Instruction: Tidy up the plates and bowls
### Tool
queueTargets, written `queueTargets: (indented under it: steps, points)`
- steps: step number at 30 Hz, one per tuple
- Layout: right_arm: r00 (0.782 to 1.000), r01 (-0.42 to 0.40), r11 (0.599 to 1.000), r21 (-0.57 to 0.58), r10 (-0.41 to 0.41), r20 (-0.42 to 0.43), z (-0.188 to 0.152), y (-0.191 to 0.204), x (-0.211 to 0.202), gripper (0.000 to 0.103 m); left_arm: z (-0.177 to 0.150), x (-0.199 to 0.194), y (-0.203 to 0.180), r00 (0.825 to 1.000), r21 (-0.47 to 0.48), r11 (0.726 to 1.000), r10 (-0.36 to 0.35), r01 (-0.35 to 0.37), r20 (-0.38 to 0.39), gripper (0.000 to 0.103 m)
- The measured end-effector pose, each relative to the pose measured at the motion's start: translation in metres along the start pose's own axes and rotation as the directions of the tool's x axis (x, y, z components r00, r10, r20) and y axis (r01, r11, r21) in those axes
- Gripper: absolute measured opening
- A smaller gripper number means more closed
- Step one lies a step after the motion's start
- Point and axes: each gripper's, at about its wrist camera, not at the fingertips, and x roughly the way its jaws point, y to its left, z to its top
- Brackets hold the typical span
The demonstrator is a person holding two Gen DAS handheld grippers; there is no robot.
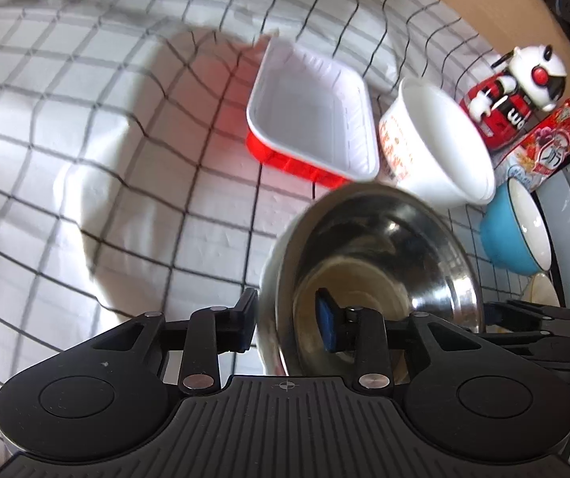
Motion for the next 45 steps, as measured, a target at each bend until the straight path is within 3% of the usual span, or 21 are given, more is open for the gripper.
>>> queueTargets:
  steps: [4, 7, 9, 13, 16, 18, 21, 24, 27, 31, 35, 39, 45]
  points:
    - [0.996, 0.034, 0.999, -0.017, -0.032, 0.088, 0.001, -0.006, -0.033, 0.076, 0.008, -0.025, -0.004, 0.994, 0.019, 0.997, 0.072, -0.074, 0.087, 0.037]
    - [0.985, 0.018, 1.000, 0.004, -0.019, 0.169, -0.002, -0.023, -0.070, 0.081, 0.016, -0.047, -0.017, 0.976, 0.025, 0.992, 0.115, -0.121, 0.187, 0.037]
    - [0.974, 0.027, 0.999, 0.035, -0.034, 0.224, -0.007, -0.039, -0.095, 0.087, 0.020, -0.060, -0.030, 0.966, 0.037, 0.994, 0.092, -0.104, 0.241, 0.037]
    - [0.937, 0.137, 0.981, 0.140, -0.174, 0.303, -0.023, -0.087, -0.139, 0.093, 0.021, -0.070, -0.071, 0.959, 0.120, 0.993, -0.045, 0.011, 0.279, 0.037]
    - [0.911, 0.230, 0.941, 0.247, -0.298, 0.285, -0.040, -0.128, -0.154, 0.099, 0.020, -0.056, -0.113, 0.963, 0.214, 0.969, -0.166, 0.121, 0.210, 0.037]
    - [0.913, 0.252, 0.914, 0.317, -0.333, 0.234, -0.053, -0.156, -0.153, 0.099, 0.013, -0.036, -0.142, 0.967, 0.257, 0.950, -0.217, 0.177, 0.137, 0.037]
    - [0.929, 0.234, 0.897, 0.374, -0.320, 0.185, -0.074, -0.186, -0.146, 0.099, -0.002, -0.003, -0.183, 0.968, 0.302, 0.926, -0.247, 0.226, 0.034, 0.037]
    - [0.942, 0.199, 0.897, 0.394, -0.286, 0.175, -0.092, -0.200, -0.138, 0.099, -0.017, 0.025, -0.213, 0.973, 0.327, 0.917, -0.229, 0.227, -0.032, 0.037]
    - [0.959, 0.142, 0.896, 0.421, -0.229, 0.164, -0.102, -0.210, -0.123, 0.099, -0.022, 0.051, -0.229, 0.981, 0.326, 0.925, -0.181, 0.195, -0.073, 0.037]
    - [0.974, 0.083, 0.886, 0.456, -0.169, 0.151, -0.113, -0.220, -0.107, 0.099, -0.028, 0.074, -0.234, 0.988, 0.324, 0.936, -0.111, 0.139, -0.102, 0.037]
    - [0.983, 0.053, 0.874, 0.483, -0.131, 0.128, -0.117, -0.230, -0.097, 0.099, -0.032, 0.085, -0.236, 0.986, 0.314, 0.940, -0.097, 0.134, -0.133, 0.037]
    - [0.992, 0.061, 0.878, 0.475, -0.105, 0.066, -0.117, -0.234, -0.086, 0.100, -0.035, 0.089, -0.238, 0.983, 0.287, 0.947, -0.103, 0.144, -0.151, 0.037]
    - [0.994, 0.095, 0.927, 0.363, -0.105, 0.008, -0.109, -0.225, -0.078, 0.103, -0.039, 0.086, -0.236, 0.985, 0.225, 0.965, -0.104, 0.133, -0.136, 0.037]
